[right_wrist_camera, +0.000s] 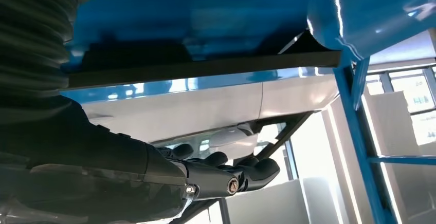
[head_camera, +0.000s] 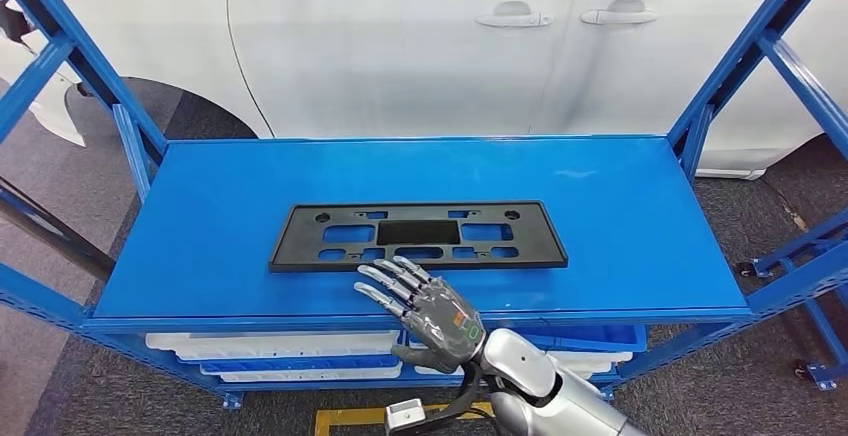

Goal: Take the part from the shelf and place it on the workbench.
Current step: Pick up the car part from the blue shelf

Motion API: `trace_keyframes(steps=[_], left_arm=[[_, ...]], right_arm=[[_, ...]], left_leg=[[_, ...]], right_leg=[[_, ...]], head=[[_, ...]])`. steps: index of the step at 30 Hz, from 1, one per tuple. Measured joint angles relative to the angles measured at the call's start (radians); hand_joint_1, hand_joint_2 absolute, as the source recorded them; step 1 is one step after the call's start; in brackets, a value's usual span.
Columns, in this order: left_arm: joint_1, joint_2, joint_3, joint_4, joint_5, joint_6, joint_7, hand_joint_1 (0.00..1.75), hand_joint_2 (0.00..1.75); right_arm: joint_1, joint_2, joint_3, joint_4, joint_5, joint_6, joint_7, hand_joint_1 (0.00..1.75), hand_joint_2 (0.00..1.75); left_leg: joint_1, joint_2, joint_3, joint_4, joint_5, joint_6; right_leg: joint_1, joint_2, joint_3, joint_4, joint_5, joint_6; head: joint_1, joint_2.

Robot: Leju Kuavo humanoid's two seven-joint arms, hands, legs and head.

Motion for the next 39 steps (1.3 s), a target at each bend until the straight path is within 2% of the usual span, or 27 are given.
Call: trace_keyframes(steps=[2, 3, 4, 7, 9, 10, 12, 13, 14, 15, 17, 18, 19, 20, 23, 24, 26, 28, 29, 30, 31, 32, 34, 35, 36, 39], left_arm=[[-0.002, -0.001, -0.001, 0.000, -0.007, 0.000, 0.000, 0.00, 0.00], [-0.004, -0.001, -0.002, 0.000, -0.011, 0.000, 0.000, 0.00, 0.00], [-0.007, -0.001, -0.003, 0.000, -0.016, 0.000, 0.000, 0.00, 0.00], [-0.012, 0.000, -0.004, 0.000, -0.031, -0.001, 0.001, 0.00, 0.00], [-0.014, 0.002, -0.006, 0.000, -0.037, -0.003, 0.001, 0.00, 0.00], [-0.014, 0.003, -0.006, 0.000, -0.038, -0.003, 0.001, 0.00, 0.00], [-0.013, 0.005, -0.006, 0.000, -0.039, -0.004, 0.002, 0.00, 0.00], [-0.012, 0.006, -0.006, 0.000, -0.039, -0.004, 0.002, 0.00, 0.00], [-0.010, 0.007, -0.006, 0.000, -0.040, -0.004, 0.003, 0.00, 0.00], [-0.008, 0.008, -0.006, 0.000, -0.041, -0.004, 0.003, 0.00, 0.00], [-0.008, 0.011, -0.006, 0.000, -0.045, -0.004, 0.003, 0.00, 0.00], [-0.008, 0.013, -0.006, 0.000, -0.046, -0.004, 0.004, 0.00, 0.00], [-0.009, 0.014, -0.006, 0.000, -0.047, -0.005, 0.004, 0.00, 0.00], [-0.010, 0.014, -0.006, 0.000, -0.048, -0.005, 0.004, 0.00, 0.00], [-0.010, 0.016, -0.007, 0.000, -0.051, -0.005, 0.004, 0.00, 0.00], [-0.009, 0.016, -0.008, 0.000, -0.053, -0.005, 0.005, 0.00, 0.00], [-0.009, 0.016, -0.010, 0.000, -0.054, -0.005, 0.005, 0.00, 0.00], [-0.010, 0.017, -0.010, 0.000, -0.054, -0.005, 0.005, 0.00, 0.00], [-0.009, 0.017, -0.010, 0.000, -0.054, -0.004, 0.005, 0.00, 0.00], [-0.009, 0.018, -0.010, 0.000, -0.055, -0.004, 0.005, 0.00, 0.00], [-0.008, 0.018, -0.010, 0.000, -0.055, -0.004, 0.005, 0.00, 0.00], [-0.008, 0.018, -0.010, 0.000, -0.056, -0.004, 0.005, 0.00, 0.00], [-0.009, 0.016, -0.011, 0.000, -0.057, -0.004, 0.004, 0.00, 0.00], [-0.009, 0.016, -0.011, 0.000, -0.059, -0.004, 0.004, 0.00, 0.00], [-0.009, 0.015, -0.011, 0.000, -0.061, -0.004, 0.004, 0.00, 0.00], [-0.009, 0.018, -0.012, 0.000, -0.068, -0.005, 0.003, 0.00, 0.00]], right_arm=[[-0.047, 0.051, 0.039, 0.068, 0.010, -0.034, 0.024, 0.00, 1.75], [-0.074, 0.085, 0.060, 0.105, 0.023, -0.051, 0.044, 0.00, 1.75], [-0.100, 0.121, 0.081, 0.144, 0.042, -0.066, 0.071, 0.00, 1.75], [-0.169, 0.246, 0.131, 0.266, 0.119, -0.088, 0.170, 0.00, 1.75], [-0.210, 0.319, 0.148, 0.335, 0.151, -0.086, 0.210, 0.00, 1.75], [-0.229, 0.349, 0.153, 0.365, 0.156, -0.083, 0.220, 0.00, 1.75], [-0.258, 0.395, 0.159, 0.423, 0.159, -0.078, 0.230, 0.00, 1.75], [-0.269, 0.410, 0.161, 0.449, 0.159, -0.077, 0.233, 0.00, 1.75], [-0.277, 0.423, 0.162, 0.474, 0.159, -0.078, 0.235, 0.00, 1.75], [-0.284, 0.433, 0.163, 0.497, 0.158, -0.081, 0.238, 0.00, 1.75], [-0.298, 0.453, 0.163, 0.536, 0.156, -0.088, 0.245, 0.00, 1.75], [-0.306, 0.461, 0.163, 0.551, 0.154, -0.092, 0.249, 0.00, 1.75], [-0.315, 0.467, 0.163, 0.564, 0.153, -0.096, 0.253, 0.00, 1.75], [-0.324, 0.471, 0.162, 0.577, 0.152, -0.099, 0.257, 0.00, 1.75], [-0.342, 0.480, 0.157, 0.611, 0.151, -0.100, 0.269, 0.00, 1.75], [-0.347, 0.481, 0.154, 0.621, 0.152, -0.099, 0.272, 0.00, 1.75], [-0.356, 0.483, 0.147, 0.642, 0.155, -0.097, 0.275, 0.00, 1.75], [-0.360, 0.483, 0.142, 0.667, 0.161, -0.096, 0.277, 0.00, 1.75], [-0.360, 0.483, 0.140, 0.681, 0.164, -0.095, 0.278, 0.00, 1.75], [-0.360, 0.483, 0.138, 0.695, 0.168, -0.095, 0.280, 0.00, 1.75], [-0.360, 0.483, 0.134, 0.707, 0.172, -0.094, 0.282, 0.00, 1.75], [-0.361, 0.483, 0.131, 0.716, 0.176, -0.094, 0.285, 0.00, 1.75], [-0.366, 0.484, 0.124, 0.732, 0.185, -0.093, 0.293, 0.00, 1.75], [-0.369, 0.484, 0.121, 0.740, 0.191, -0.092, 0.299, 0.00, 1.75], [-0.371, 0.484, 0.117, 0.749, 0.196, -0.092, 0.304, 0.00, 1.75], [-0.374, 0.482, 0.102, 0.770, 0.212, -0.092, 0.322, 0.00, 1.75]], left_leg=[[0.000, -0.001, 0.000, 0.007, -0.004, -0.005], [-0.002, -0.001, -0.003, 0.012, -0.006, -0.010], [-0.003, -0.001, -0.005, 0.016, -0.008, -0.016], [-0.003, 0.000, -0.009, 0.017, -0.009, -0.035], [0.000, 0.000, -0.021, 0.043, -0.029, -0.048], [0.002, 0.000, -0.039, 0.084, -0.055, -0.054], [0.005, 0.000, -0.099, 0.217, -0.119, -0.064], [0.007, 0.000, -0.128, 0.276, -0.138, -0.067], [0.008, 0.000, -0.142, 0.304, -0.139, -0.069], [0.009, 0.000, -0.139, 0.293, -0.120, -0.069], [0.012, 0.000, -0.082, 0.165, -0.047, -0.067], [0.011, 0.000, -0.050, 0.096, -0.021, -0.065], [0.009, -0.001, -0.028, 0.046, -0.005, -0.059], [0.007, -0.002, -0.018, 0.023, -0.003, -0.053], [0.008, -0.004, -0.016, 0.016, -0.002, -0.032], [0.010, -0.003, -0.016, 0.013, 0.000, -0.025], [0.011, -0.001, -0.015, 0.010, 0.004, -0.013], [0.008, -0.001, -0.017, 0.010, 0.004, -0.006], [0.006, -0.002, -0.018, 0.011, 0.003, -0.005], [0.004, -0.002, -0.017, 0.012, 0.003, -0.004], [0.001, -0.003, -0.017, 0.012, 0.002, -0.003], [-0.002, -0.004, -0.016, 0.013, 0.002, -0.003], [-0.007, -0.004, -0.015, 0.015, 0.000, -0.006], [-0.009, -0.004, -0.016, 0.015, -0.001, -0.009], [-0.008, -0.003, -0.017, 0.015, -0.001, -0.014], [-0.004, -0.002, -0.020, 0.023, -0.011, -0.030]], right_leg=[[0.000, 0.000, 0.063, -0.131, 0.066, -0.005], [0.001, 0.000, 0.091, -0.192, 0.088, -0.010], [0.002, 0.001, 0.108, -0.231, 0.099, -0.015], [0.007, 0.004, 0.110, -0.248, 0.102, -0.032], [0.004, 0.003, 0.110, -0.253, 0.106, -0.044], [0.002, 0.002, 0.111, -0.256, 0.108, -0.048], [0.003, 0.000, 0.110, -0.255, 0.108, -0.053], [0.003, -0.001, 0.110, -0.255, 0.107, -0.053], [0.003, -0.001, 0.110, -0.255, 0.107, -0.054], [0.003, 0.000, 0.111, -0.254, 0.106, -0.053], [0.003, 0.002, 0.114, -0.254, 0.104, -0.050], [0.005, 0.002, 0.115, -0.253, 0.103, -0.046], [0.006, 0.003, 0.115, -0.253, 0.102, -0.041], [0.008, 0.003, 0.114, -0.253, 0.103, -0.036], [0.009, 0.003, 0.113, -0.253, 0.102, -0.020], [0.009, 0.003, 0.106, -0.238, 0.090, -0.016], [0.008, 0.003, 0.066, -0.151, 0.040, -0.010], [0.009, 0.002, 0.001, -0.019, -0.016, -0.009], [0.009, 0.002, -0.020, 0.021, -0.022, -0.009], [0.009, 0.002, -0.026, 0.029, -0.013, -0.012], [0.011, 0.002, -0.011, -0.006, 0.015, -0.016], [0.012, 0.002, 0.022, -0.075, 0.052, -0.024], [0.018, 0.000, 0.084, -0.207, 0.102, -0.038], [0.021, -0.001, 0.100, -0.243, 0.111, -0.041], [0.023, -0.002, 0.104, -0.255, 0.111, -0.042], [0.017, -0.002, 0.109, -0.269, 0.120, -0.047]], head=[[0.000, 0.000], [0.000, 0.000], [-0.001, 0.000], [-0.001, 0.000], [-0.002, 0.000], [-0.002, 0.000], [-0.003, 0.000], [-0.003, 0.000], [-0.003, 0.000], [-0.003, 0.000], [-0.003, 0.000], [-0.003, 0.000], [-0.003, 0.000], [-0.002, 0.000], [-0.001, 0.000], [-0.001, 0.000], [-0.001, 0.000], [0.000, 0.000], [-0.001, 0.000], [-0.001, 0.000], [-0.001, 0.000], [-0.001, 0.000], [-0.001, 0.000], [-0.001, 0.000], [-0.002, 0.000], [-0.002, 0.000]])
